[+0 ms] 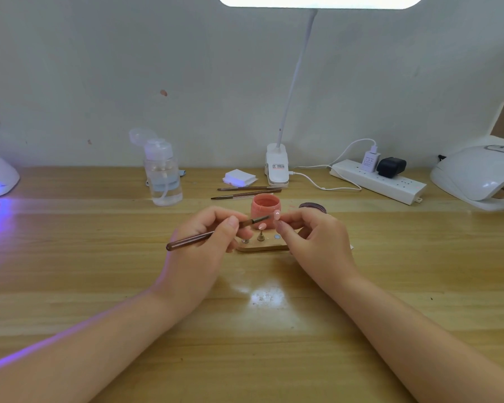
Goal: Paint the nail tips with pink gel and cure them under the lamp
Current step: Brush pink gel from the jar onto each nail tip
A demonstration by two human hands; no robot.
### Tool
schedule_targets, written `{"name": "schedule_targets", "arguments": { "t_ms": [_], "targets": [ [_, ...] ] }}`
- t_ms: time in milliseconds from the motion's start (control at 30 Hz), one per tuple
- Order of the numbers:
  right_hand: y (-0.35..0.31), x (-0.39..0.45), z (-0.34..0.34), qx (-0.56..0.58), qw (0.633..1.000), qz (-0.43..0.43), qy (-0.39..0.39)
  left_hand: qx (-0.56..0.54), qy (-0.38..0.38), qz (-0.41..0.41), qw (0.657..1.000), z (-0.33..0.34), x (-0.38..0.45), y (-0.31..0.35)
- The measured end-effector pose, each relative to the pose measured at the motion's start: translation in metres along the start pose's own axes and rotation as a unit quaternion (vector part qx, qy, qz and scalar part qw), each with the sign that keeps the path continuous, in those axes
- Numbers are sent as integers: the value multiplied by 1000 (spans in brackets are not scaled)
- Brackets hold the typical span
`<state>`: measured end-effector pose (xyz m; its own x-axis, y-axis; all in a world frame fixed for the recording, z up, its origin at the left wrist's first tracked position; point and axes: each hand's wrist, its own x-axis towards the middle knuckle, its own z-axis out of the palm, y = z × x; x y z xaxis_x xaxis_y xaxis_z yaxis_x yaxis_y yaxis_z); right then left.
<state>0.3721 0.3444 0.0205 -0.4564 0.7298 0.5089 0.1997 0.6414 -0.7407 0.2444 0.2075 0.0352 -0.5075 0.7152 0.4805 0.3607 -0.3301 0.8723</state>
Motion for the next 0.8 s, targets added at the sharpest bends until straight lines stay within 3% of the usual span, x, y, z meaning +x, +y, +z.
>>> {"name": "schedule_targets", "arguments": {
  "t_ms": [800],
  "targets": [
    [1,1,1,-11,1000,-9,6,7,4,-2,1000,2,-1,4]
  ]
}}
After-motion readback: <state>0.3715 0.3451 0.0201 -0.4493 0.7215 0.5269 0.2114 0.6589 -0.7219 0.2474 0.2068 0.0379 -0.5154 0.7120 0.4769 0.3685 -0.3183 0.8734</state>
